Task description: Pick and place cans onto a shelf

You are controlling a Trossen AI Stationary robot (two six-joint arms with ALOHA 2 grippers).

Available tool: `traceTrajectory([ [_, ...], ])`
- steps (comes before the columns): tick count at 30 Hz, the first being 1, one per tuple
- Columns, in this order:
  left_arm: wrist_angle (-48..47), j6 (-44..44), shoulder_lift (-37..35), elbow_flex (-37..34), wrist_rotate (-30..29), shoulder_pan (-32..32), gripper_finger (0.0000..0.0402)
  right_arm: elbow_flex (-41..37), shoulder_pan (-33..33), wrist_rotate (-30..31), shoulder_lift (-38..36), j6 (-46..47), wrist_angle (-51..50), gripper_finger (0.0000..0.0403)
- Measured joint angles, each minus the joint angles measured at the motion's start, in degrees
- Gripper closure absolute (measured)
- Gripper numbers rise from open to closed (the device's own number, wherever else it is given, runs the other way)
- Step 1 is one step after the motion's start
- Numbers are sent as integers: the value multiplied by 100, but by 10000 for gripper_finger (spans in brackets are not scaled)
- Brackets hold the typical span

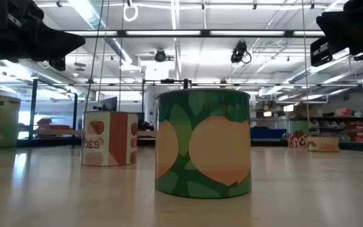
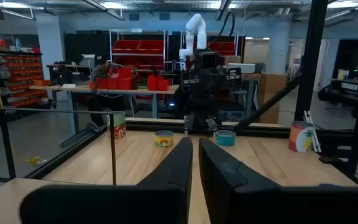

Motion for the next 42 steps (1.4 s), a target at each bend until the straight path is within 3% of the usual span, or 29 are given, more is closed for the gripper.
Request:
traceTrajectory([
  [42,169,-1,15,0,-23,6,367,0,1,0,0,0,0,363],
])
